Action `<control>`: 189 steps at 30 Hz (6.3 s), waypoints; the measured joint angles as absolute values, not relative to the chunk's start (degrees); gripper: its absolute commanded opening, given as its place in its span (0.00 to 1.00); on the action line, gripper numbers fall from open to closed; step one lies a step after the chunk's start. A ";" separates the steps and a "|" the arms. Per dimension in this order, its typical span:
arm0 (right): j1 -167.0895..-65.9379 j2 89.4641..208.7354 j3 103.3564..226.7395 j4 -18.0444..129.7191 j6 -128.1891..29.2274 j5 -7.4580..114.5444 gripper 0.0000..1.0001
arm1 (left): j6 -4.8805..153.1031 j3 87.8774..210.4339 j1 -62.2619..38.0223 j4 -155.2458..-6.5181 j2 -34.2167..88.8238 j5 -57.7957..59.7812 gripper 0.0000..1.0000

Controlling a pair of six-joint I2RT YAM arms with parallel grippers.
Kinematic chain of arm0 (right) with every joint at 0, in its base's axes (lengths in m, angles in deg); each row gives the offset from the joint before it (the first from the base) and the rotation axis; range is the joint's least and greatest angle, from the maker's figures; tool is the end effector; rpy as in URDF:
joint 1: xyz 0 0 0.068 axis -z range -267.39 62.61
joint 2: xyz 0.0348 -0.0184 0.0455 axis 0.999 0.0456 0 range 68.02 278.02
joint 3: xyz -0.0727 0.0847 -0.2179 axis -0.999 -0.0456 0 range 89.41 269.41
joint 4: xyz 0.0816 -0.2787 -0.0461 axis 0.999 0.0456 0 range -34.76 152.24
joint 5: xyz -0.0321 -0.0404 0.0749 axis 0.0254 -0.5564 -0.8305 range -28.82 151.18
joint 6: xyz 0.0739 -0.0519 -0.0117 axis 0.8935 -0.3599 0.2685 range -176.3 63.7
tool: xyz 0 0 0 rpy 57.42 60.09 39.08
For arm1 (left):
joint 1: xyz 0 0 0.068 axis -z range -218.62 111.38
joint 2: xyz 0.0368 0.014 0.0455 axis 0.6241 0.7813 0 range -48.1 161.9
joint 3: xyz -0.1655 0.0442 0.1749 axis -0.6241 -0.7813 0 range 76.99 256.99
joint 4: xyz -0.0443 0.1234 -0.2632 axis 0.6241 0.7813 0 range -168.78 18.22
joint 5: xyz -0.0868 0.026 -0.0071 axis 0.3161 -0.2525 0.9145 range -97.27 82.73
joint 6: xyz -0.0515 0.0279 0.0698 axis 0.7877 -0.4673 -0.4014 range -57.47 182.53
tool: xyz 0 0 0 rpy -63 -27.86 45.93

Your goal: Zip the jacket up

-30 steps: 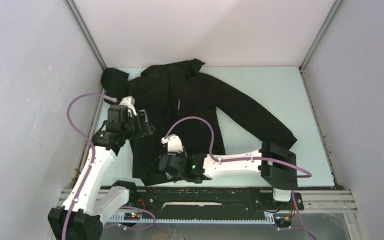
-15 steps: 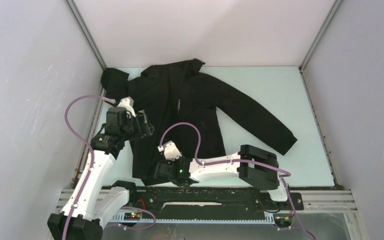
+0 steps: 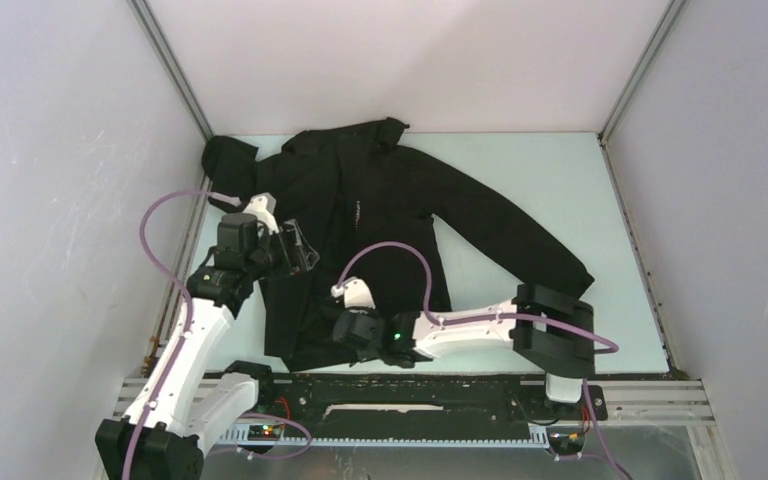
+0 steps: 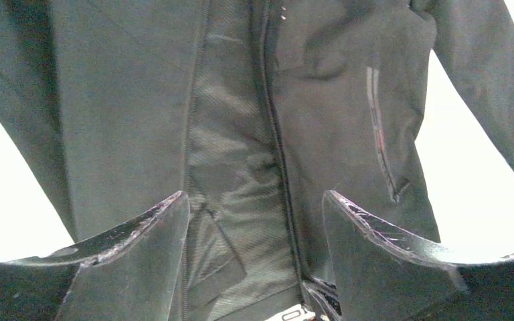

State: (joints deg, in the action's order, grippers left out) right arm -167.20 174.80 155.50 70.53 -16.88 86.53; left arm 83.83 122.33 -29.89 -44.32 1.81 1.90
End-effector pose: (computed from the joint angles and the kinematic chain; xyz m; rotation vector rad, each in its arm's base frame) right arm 0.1089 0.4087 0.0793 -0.6865 2.3534 0.3673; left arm 0.2671 -0.0541 0.2334 -0.1632 2.2768 -0.4583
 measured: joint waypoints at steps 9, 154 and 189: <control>-158.83 165.34 133.58 41.46 -17.29 66.62 0.00 | 97.21 105.46 -23.37 -61.41 2.51 12.00 0.60; -148.90 161.67 110.71 -7.80 -11.52 40.67 0.49 | 110.37 81.37 -10.89 -94.07 -20.70 19.47 0.00; -148.88 164.44 118.28 0.48 -19.19 42.84 0.36 | 109.01 81.50 -10.89 -94.40 -18.98 22.31 0.00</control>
State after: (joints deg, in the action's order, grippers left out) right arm -148.88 164.44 118.28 0.48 -19.19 42.84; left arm 109.01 81.50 -10.89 -94.40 -18.98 22.31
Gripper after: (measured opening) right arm 0.445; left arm 0.011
